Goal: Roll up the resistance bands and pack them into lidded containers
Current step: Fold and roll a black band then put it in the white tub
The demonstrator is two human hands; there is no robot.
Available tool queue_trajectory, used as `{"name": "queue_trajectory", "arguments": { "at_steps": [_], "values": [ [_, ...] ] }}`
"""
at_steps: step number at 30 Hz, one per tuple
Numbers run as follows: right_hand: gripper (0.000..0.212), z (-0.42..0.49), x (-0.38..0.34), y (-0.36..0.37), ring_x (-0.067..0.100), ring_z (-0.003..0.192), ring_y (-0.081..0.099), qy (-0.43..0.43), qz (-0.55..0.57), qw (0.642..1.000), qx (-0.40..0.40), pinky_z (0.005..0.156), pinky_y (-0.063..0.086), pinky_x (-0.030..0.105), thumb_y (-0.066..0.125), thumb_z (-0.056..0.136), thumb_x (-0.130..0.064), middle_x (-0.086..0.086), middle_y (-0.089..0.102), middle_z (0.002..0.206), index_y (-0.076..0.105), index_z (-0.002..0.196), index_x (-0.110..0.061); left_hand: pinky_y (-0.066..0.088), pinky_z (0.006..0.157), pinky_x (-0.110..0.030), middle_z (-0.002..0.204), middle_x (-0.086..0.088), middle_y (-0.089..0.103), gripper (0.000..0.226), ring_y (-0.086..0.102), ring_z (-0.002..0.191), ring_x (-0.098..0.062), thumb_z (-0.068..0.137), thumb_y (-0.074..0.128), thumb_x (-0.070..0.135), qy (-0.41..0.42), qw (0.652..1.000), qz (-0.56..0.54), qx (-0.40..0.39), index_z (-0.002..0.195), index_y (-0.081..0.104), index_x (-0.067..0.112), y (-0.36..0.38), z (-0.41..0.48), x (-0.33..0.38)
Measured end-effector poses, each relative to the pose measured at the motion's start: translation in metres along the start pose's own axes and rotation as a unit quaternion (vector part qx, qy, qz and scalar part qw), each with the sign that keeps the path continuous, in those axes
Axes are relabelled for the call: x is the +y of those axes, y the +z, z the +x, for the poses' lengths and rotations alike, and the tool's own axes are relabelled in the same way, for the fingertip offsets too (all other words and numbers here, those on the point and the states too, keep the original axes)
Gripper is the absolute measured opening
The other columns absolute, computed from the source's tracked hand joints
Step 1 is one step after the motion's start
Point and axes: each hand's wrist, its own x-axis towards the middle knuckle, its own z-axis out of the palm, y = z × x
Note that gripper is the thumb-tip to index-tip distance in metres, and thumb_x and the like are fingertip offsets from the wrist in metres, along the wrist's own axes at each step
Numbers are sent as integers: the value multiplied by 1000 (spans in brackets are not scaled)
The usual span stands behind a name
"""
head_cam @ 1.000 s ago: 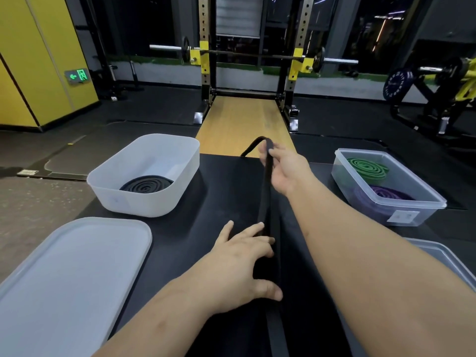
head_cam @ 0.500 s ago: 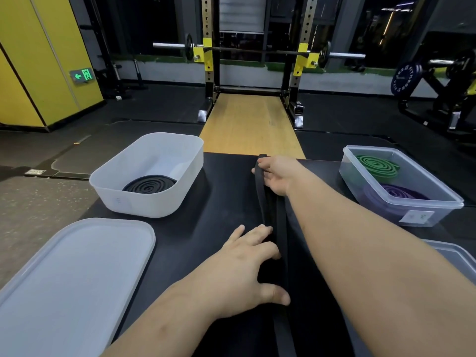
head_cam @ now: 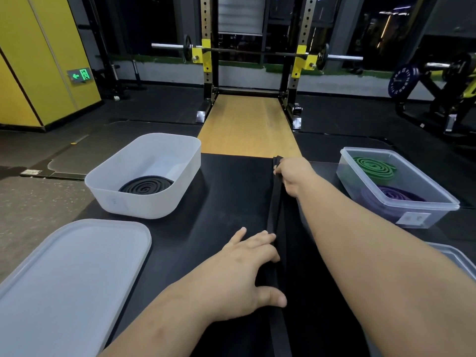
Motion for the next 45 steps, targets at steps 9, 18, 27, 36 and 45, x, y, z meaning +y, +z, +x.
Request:
{"name": "queue_trajectory", "arguments": {
  "at_steps": [9,18,27,36,45],
  "values": [
    [54,-53,-10,-7,26,115,58,-139,-336,931,-24,84,53,30,53,95,-4,5,57,140,57,145,-23,-16,104,2,168,20,7,59,-30,116,38,95,64,50,29,999,7,15,146,41,31,6,-1,-8],
    [46,-134,18,-24,25,125,56,-154,-488,859,-20,103,51,44,62,90,-43,-3,65,135,62,135,-32,2,124,-25,169,21,-1,66,-10,156,-7,98,58,49,-6,1000,6,27,155,26,44,10,-4,-7],
    [43,-202,42,-45,23,132,52,-181,-474,861,-31,109,45,39,55,99,-33,-3,60,143,57,142,-33,-9,127,-37,171,6,6,73,-6,155,-1,102,49,44,-14,998,59,26,163,12,29,18,-8,3],
    [47,-279,71,-70,14,134,50,-208,-473,853,-76,101,34,18,51,102,-19,-7,56,143,50,148,-26,-13,126,-39,169,10,13,68,-4,152,5,104,47,40,-21,999,33,32,163,16,24,25,-15,24],
    [56,-327,89,-95,5,157,13,-193,-476,851,-108,119,12,17,46,106,-27,-5,28,168,31,160,-32,-11,126,-47,171,10,9,64,-4,155,0,105,39,47,-29,995,88,21,162,20,24,44,-32,36]
  ]
}}
